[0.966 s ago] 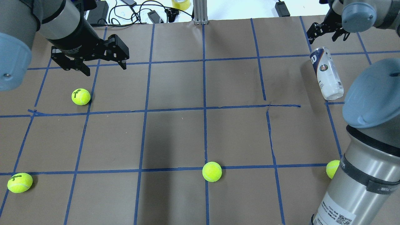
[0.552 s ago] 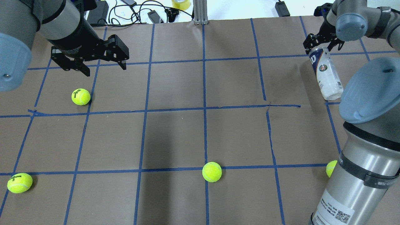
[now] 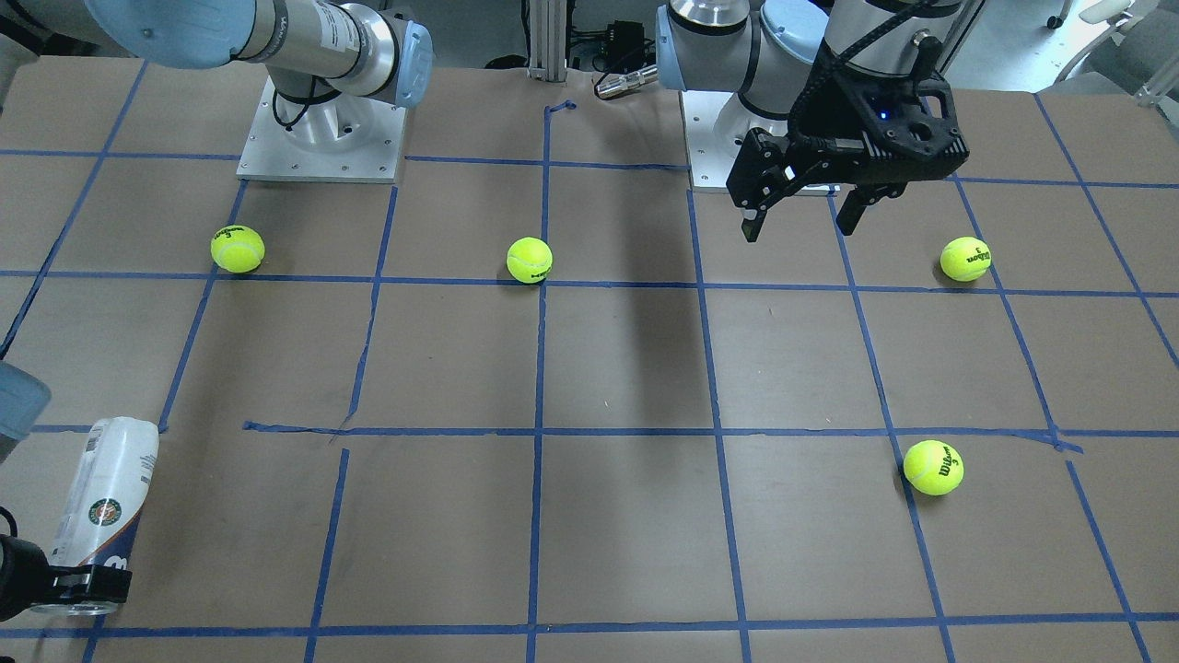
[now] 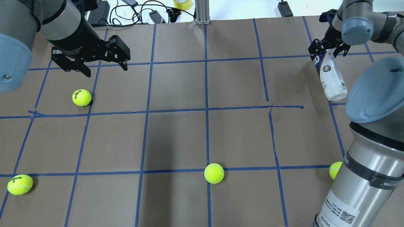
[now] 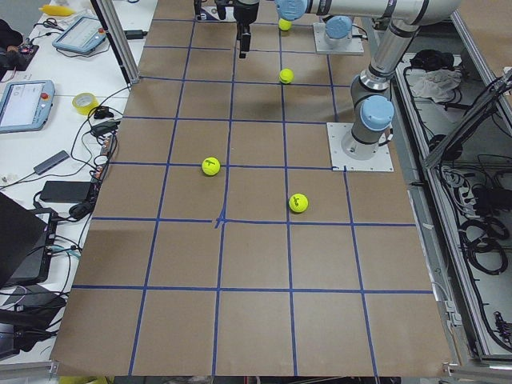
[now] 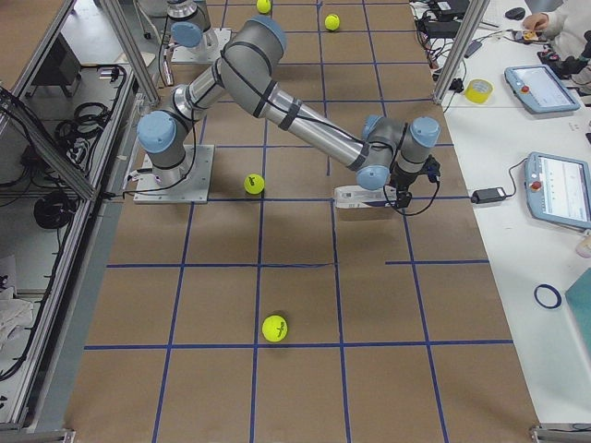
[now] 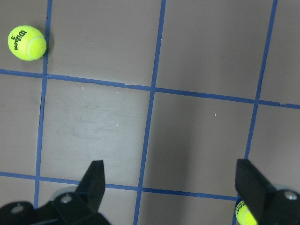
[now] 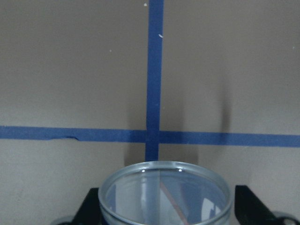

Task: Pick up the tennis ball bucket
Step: 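Lower the right gripper over the can and close on its rim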

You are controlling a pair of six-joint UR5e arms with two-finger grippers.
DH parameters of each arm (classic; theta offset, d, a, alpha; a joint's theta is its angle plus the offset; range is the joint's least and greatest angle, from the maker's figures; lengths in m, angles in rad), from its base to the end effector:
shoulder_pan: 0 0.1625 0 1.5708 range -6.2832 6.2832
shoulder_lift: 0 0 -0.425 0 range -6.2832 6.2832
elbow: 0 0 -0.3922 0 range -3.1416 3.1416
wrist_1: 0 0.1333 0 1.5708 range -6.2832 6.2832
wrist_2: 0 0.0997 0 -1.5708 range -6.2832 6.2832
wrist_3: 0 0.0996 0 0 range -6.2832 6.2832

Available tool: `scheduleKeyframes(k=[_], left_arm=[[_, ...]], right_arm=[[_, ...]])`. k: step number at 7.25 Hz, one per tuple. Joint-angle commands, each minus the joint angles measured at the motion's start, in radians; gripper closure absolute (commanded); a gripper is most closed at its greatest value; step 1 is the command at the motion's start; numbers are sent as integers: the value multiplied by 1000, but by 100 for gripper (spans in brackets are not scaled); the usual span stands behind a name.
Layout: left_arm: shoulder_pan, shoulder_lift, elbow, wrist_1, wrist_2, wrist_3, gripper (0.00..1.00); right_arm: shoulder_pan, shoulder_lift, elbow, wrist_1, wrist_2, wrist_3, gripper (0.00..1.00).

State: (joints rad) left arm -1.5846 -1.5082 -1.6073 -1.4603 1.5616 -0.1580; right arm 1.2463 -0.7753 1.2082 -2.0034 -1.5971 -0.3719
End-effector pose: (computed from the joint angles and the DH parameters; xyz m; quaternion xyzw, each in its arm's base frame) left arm -0.1408 -0.4759 0.5118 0.0716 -0.9951 0.0676 0.0104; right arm -0.1182 -0.7613 0.1958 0.0237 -0.9996 -0.0046 0.0123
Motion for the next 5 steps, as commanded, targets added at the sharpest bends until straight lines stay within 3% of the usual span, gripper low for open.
scheduleKeyframes(k=[1,3,5], left_arm=[[0,-1,0,0,0,0,0],[0,-1,0,0,0,0,0],[0,0,0,0,0,0,0]], right_arm=[[-2,-5,17,-6,8,1,0],[-4,-10,19,-11,9,-4,36],[-5,-31,18,0,11,-18,56]])
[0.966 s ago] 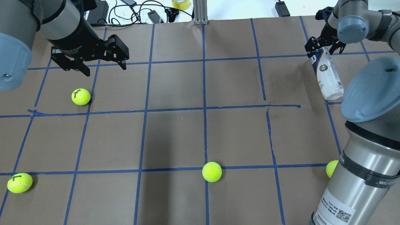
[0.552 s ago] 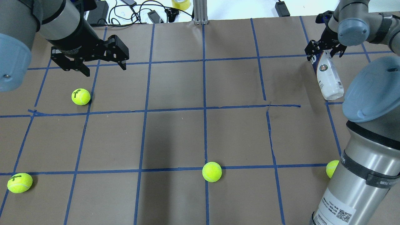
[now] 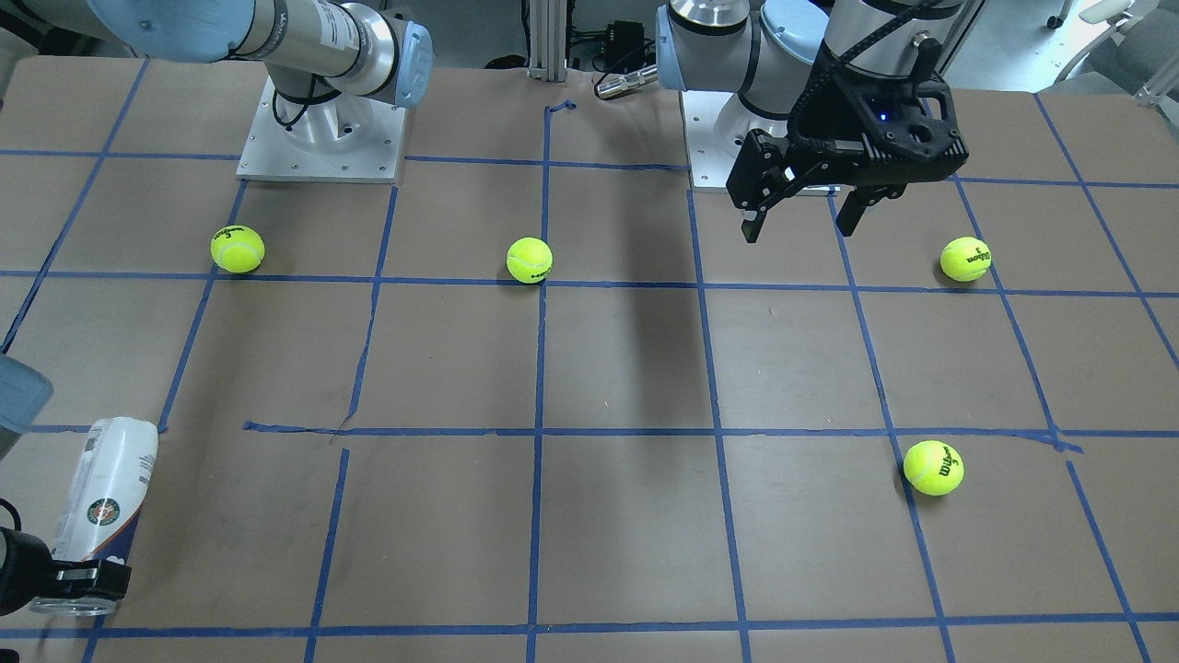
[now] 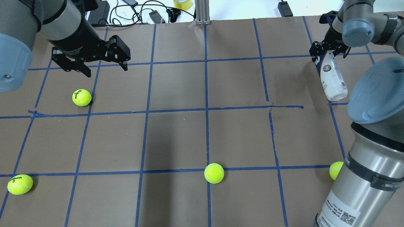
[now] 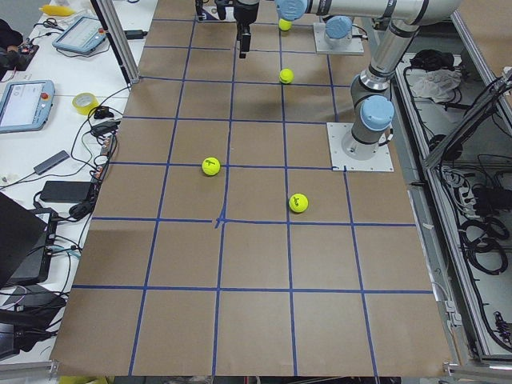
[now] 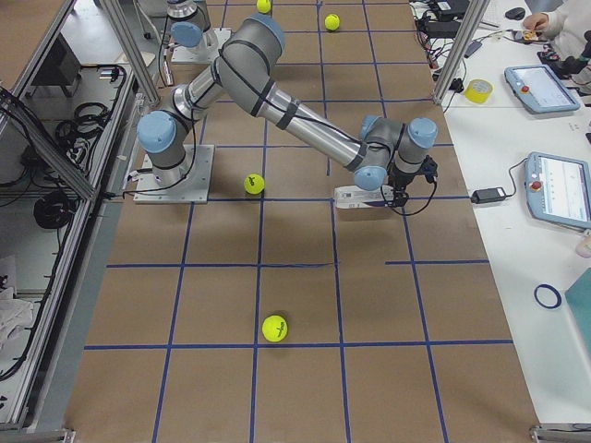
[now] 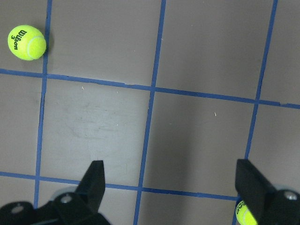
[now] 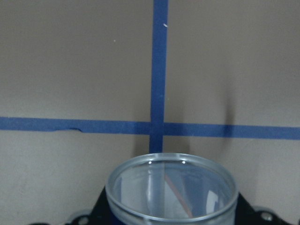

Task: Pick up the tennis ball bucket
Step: 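Lift the can with the right gripper and carry it toward the table center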

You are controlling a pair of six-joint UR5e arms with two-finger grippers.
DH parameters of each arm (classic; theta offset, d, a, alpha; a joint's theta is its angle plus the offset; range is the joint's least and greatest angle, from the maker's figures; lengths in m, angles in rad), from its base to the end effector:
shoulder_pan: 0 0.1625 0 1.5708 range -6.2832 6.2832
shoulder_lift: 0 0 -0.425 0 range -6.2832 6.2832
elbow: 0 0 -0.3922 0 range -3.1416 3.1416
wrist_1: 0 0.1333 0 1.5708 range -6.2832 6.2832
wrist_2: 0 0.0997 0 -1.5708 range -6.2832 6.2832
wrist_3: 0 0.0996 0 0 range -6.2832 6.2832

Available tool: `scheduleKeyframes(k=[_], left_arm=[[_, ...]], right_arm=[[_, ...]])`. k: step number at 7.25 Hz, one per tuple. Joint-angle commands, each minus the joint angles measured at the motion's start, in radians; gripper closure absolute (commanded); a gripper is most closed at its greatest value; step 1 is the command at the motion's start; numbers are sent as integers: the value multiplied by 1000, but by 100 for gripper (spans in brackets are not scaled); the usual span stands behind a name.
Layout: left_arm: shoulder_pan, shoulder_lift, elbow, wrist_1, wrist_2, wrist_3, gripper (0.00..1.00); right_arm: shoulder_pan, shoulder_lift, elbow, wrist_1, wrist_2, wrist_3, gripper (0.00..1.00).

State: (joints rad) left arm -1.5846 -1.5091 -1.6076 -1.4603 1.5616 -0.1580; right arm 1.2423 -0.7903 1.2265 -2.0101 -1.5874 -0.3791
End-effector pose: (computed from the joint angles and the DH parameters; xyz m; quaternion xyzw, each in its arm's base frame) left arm -0.1408 -0.4762 0.5112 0.0716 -0.9951 0.0670 0.0104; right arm -0.1188 -0.7567 0.1995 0.0253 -0.9996 -0.0014 0.0083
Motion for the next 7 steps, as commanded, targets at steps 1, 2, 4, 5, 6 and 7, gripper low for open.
scheduleKeyframes(k=[1,2,4,5,6,7], left_arm=[[0,0,0,0,0,0,0],[0,1,0,0,0,0,0],[0,1,0,0,0,0,0],[0,1,0,0,0,0,0],[0,0,0,0,0,0,0],[0,1,0,0,0,0,0]], right_arm=[[3,-68,1,13,1,-11,57],[12,-98,17,16,3,-14,58],[84,-141,45,49,94,-73,86],[142,-182,59,57,110,-143,86],[191,-234,82,68,110,-211,85],[236,-266,115,67,112,-219,89]])
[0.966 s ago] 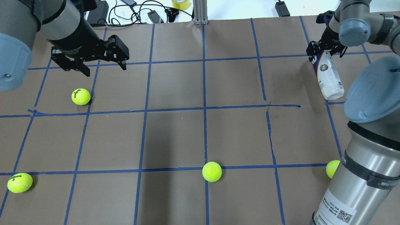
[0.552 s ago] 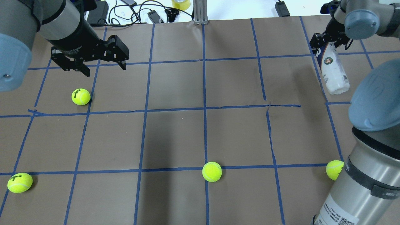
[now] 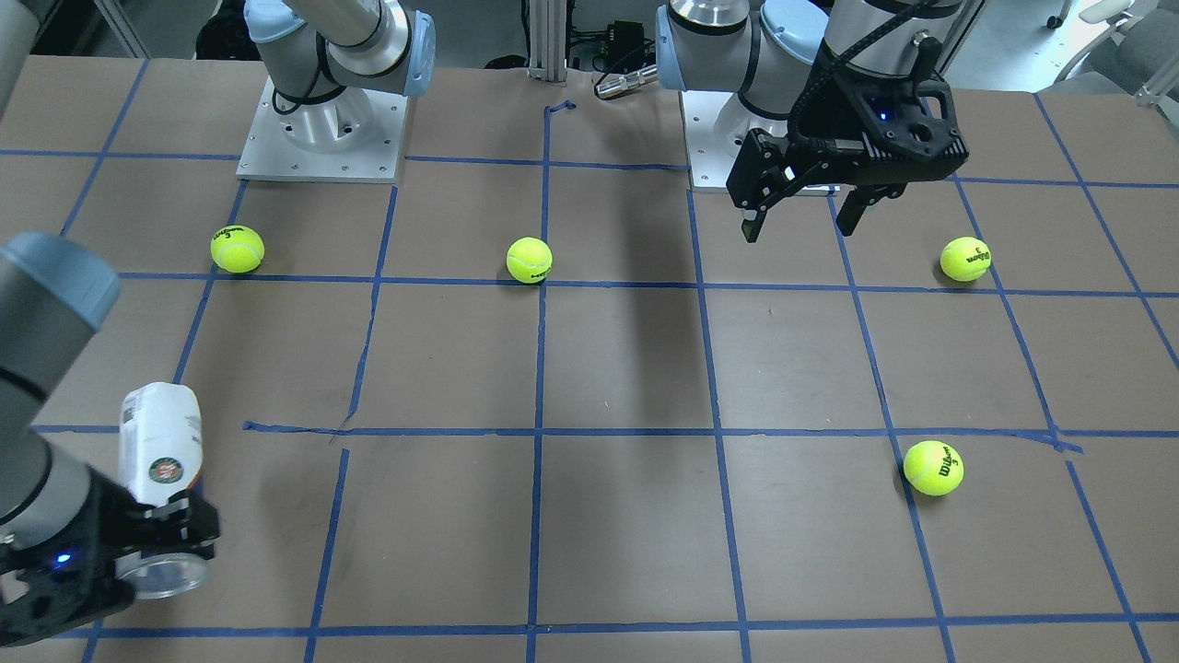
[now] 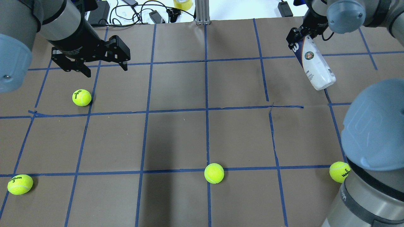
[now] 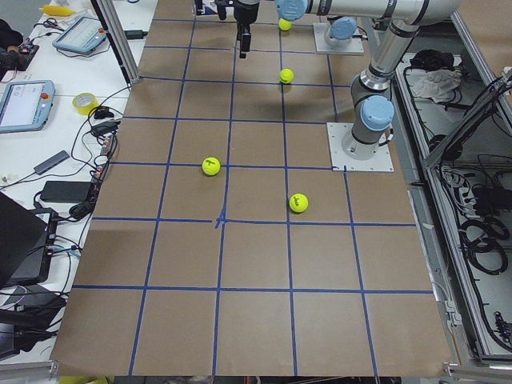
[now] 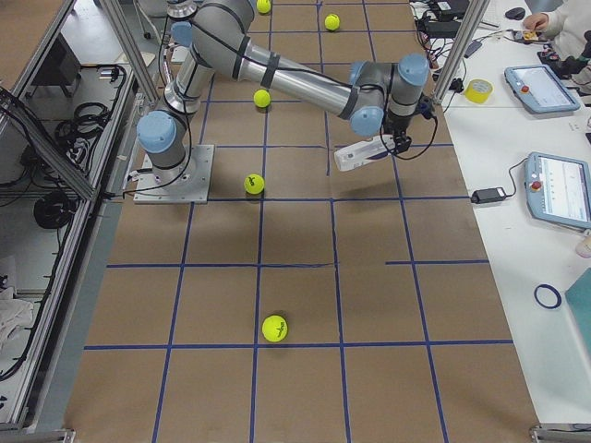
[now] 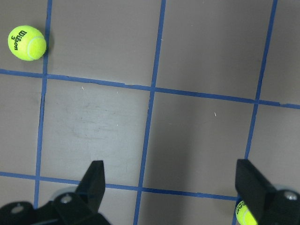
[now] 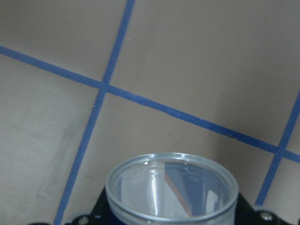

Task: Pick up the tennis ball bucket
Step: 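Lift the can with the right gripper and carry it toward the table center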

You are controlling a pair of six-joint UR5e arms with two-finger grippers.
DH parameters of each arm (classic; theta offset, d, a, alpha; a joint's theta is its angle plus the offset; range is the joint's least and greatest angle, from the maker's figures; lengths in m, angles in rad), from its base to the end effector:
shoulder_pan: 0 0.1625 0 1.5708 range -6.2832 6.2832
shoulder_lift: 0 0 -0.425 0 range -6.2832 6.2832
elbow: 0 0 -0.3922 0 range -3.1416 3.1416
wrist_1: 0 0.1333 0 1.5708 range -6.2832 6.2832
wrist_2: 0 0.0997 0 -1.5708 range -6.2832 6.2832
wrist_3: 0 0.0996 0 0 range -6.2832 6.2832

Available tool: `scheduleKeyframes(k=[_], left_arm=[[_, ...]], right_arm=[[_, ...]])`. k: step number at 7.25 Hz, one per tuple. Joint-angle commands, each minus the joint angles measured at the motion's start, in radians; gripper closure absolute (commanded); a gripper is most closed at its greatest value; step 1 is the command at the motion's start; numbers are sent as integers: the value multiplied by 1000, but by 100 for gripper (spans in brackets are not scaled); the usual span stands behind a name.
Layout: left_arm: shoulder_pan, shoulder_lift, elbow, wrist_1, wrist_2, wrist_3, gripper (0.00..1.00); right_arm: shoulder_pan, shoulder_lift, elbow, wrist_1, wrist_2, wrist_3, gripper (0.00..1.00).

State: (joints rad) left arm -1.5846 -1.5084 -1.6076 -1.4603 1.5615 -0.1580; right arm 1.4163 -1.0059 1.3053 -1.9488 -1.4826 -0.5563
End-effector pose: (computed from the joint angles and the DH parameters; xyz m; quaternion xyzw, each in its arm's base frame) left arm -0.1408 -0.4760 0.5116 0.0716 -0.9951 0.0673 0.0105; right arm 0.0312 -0.7229 0.3147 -0.2009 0.9778 -0.0521 0.0276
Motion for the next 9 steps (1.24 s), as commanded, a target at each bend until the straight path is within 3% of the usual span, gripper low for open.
scheduleKeyframes(k=[1,5,9], left_arm=[[0,1,0,0,0,0,0],[0,-1,0,0,0,0,0],[0,-1,0,2,0,0,0]], right_arm=[[114,-69,60,1,-7,-57,99],[332,-85,71,-16,-53,-358,100],[533,24,75,-205,-61,-392,100]])
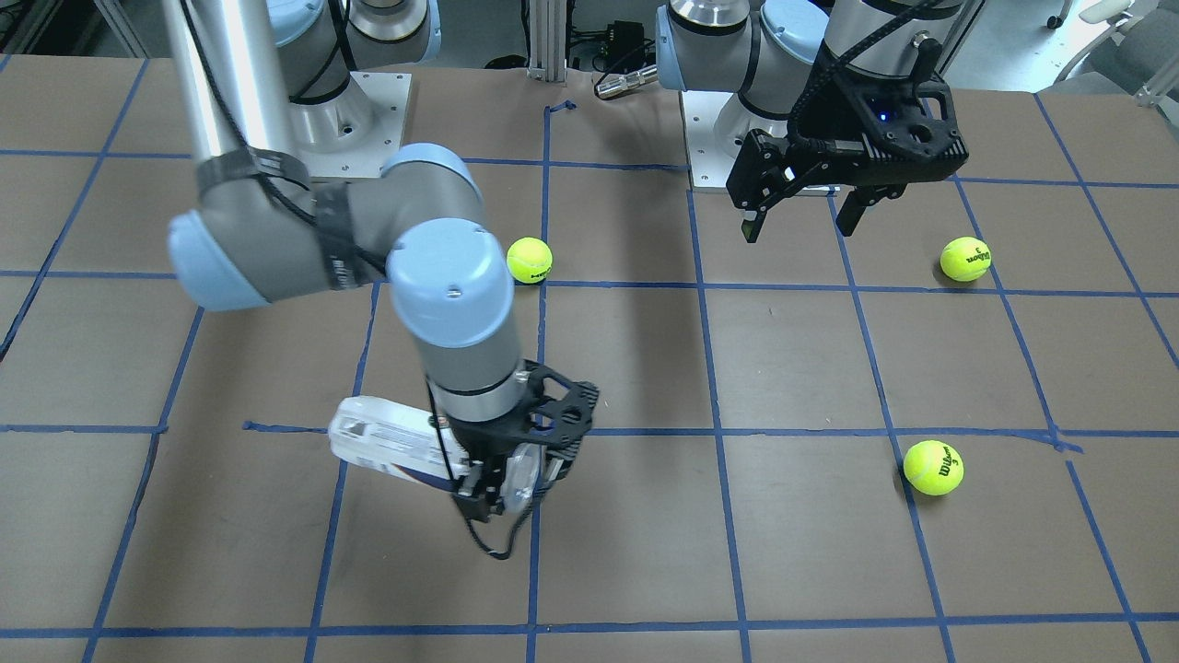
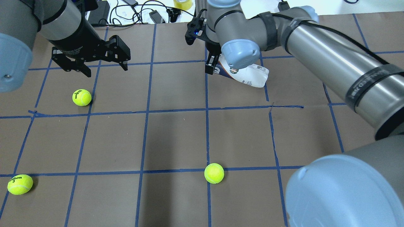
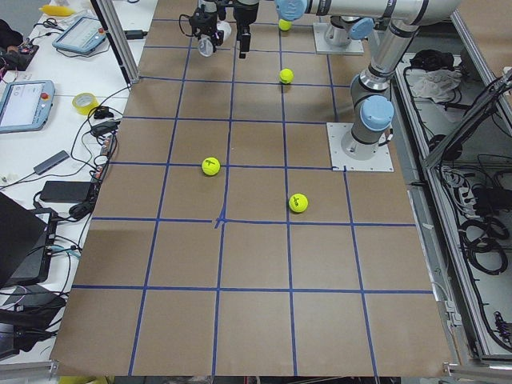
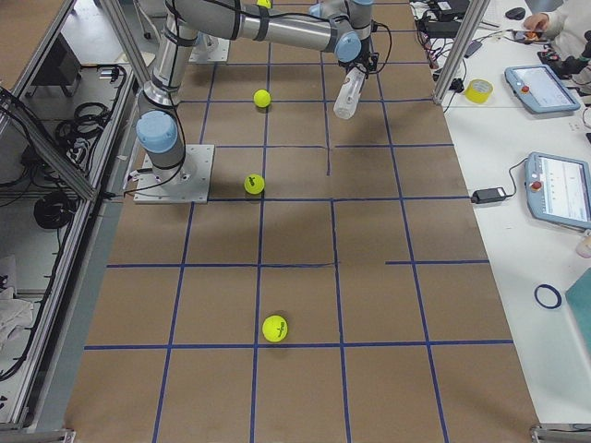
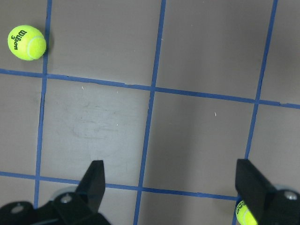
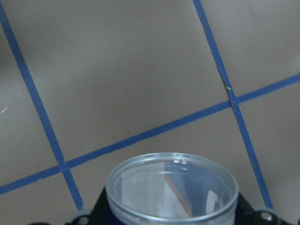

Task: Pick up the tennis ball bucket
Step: 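Lift the can with the right gripper and carry it toward the table center, then lower the can onto its side and open the right gripper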

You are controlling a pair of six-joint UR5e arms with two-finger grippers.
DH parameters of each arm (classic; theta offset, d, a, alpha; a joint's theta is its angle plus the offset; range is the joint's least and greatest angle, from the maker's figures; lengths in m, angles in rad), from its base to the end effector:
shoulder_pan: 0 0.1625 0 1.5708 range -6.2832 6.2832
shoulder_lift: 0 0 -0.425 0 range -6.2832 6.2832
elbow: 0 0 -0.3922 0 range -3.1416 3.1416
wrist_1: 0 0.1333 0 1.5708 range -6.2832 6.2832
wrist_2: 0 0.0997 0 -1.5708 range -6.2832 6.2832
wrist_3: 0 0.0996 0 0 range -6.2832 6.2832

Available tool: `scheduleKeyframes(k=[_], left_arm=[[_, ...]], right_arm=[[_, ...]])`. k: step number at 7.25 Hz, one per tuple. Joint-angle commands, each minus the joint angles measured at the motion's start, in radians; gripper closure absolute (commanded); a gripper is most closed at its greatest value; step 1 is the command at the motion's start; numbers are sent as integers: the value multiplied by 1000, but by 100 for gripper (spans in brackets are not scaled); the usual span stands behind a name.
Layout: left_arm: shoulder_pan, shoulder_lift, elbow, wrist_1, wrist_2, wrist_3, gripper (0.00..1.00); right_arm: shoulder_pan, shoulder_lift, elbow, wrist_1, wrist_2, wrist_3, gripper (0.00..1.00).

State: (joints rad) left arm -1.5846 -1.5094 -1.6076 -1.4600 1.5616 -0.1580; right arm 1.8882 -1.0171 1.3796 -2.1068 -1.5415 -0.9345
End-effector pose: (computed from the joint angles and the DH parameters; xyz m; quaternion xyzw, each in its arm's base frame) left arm -0.1408 -0.4763 0.5111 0.0716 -0.9951 0.0670 0.0104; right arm 0.3496 -0.6278 0.3041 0.5846 -0.8065 0.0870 0.0124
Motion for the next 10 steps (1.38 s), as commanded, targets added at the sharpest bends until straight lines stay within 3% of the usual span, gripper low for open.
scheduleKeyframes(k=[1,4,10], left_arm=[[0,0,2,0,0,0,0],[2,2,2,0,0,0,0],[21,-9,8,1,-3,5,0]], right_arm=[[75,54,1,-73,6,-17,100],[134,113,-5,-139,-11,-152,100],[180,147,-13,-139,-11,-67,100]])
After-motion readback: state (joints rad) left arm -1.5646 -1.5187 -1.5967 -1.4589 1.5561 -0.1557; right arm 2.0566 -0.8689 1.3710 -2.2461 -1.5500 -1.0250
